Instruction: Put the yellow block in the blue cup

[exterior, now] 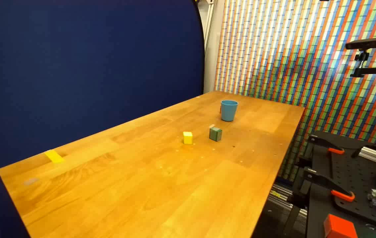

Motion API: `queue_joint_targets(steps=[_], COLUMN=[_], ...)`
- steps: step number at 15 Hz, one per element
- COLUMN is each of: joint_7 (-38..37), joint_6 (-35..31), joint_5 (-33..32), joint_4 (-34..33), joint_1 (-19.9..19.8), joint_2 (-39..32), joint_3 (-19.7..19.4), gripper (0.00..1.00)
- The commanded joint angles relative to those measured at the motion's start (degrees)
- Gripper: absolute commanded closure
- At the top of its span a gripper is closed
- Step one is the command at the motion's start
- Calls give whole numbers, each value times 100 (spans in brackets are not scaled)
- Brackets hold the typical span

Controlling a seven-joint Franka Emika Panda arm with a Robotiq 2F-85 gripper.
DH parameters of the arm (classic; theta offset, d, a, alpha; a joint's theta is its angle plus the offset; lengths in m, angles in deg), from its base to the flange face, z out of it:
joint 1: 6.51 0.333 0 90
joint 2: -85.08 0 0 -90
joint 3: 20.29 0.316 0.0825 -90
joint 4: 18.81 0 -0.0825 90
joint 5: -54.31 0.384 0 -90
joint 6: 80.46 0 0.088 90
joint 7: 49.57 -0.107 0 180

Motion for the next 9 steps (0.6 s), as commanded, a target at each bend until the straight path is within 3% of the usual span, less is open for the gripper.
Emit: queue_joint_targets(steps=[1, 4, 9], joint_7=[-40, -40, -86], joint_6=[19, 19, -1241], joint_5=[-35, -35, 386], joint_4=[-26, -44, 469], joint_1=[59, 59, 410], joint_2=[-9, -4, -1185], joint_3=[-37, -37, 37], gripper=[0, 0, 0])
